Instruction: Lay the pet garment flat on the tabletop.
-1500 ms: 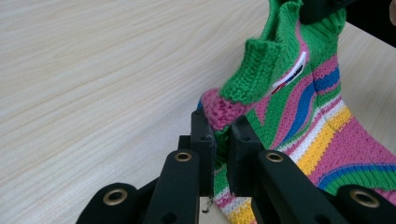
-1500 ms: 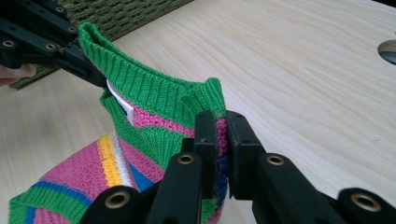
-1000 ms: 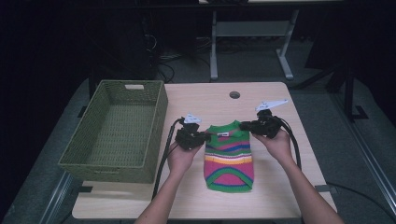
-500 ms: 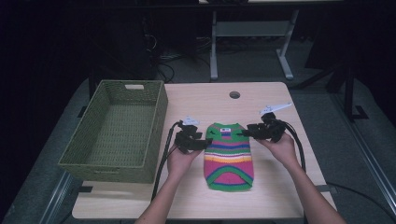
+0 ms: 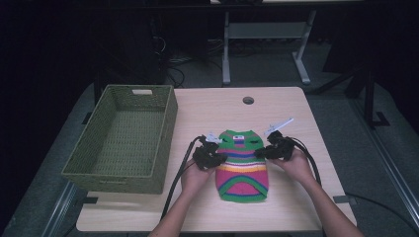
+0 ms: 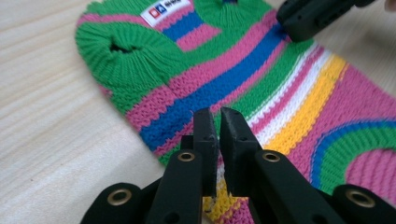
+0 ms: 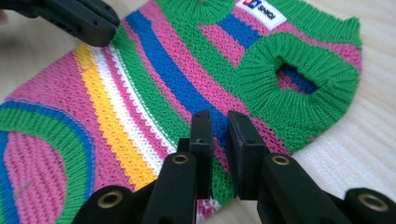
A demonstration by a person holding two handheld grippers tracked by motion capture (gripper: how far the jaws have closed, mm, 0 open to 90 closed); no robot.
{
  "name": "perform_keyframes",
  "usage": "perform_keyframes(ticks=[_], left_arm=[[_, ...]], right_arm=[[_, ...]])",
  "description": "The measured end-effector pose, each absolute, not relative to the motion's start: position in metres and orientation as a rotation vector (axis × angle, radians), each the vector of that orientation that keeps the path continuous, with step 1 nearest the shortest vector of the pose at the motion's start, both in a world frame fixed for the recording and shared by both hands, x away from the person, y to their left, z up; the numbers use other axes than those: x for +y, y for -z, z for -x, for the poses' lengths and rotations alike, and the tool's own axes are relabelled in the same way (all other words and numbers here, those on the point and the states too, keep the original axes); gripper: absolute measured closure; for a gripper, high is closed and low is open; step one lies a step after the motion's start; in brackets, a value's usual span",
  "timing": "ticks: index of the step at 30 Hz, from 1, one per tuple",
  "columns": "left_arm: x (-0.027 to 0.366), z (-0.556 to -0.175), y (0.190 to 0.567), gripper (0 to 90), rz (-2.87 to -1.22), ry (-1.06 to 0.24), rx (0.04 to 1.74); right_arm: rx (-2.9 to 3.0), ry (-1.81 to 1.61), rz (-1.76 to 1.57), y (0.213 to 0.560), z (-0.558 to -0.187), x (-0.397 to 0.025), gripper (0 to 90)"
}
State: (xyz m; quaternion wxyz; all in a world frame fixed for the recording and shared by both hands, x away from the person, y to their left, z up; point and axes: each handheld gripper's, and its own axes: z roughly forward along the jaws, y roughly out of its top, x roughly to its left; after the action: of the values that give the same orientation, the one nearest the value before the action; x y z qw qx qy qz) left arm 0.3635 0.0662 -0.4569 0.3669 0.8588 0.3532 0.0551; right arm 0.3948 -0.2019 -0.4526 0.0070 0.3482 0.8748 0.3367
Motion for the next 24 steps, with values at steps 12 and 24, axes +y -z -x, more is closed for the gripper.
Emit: perform_keyframes(ticks=[12, 24], left_arm=[[0.065, -0.364, 0.460, 79.0, -2.233, -0.175, 0.933], [0.075, -0.362, 0.448, 64.5, -2.171, -0.189, 0.961]], right_arm=[[2.715, -1.077, -1.138, 0.461, -0.400, -0.202, 75.8], [2.651, -1.213, -1.118, 0.447, -0.395, -0.214, 63.3]])
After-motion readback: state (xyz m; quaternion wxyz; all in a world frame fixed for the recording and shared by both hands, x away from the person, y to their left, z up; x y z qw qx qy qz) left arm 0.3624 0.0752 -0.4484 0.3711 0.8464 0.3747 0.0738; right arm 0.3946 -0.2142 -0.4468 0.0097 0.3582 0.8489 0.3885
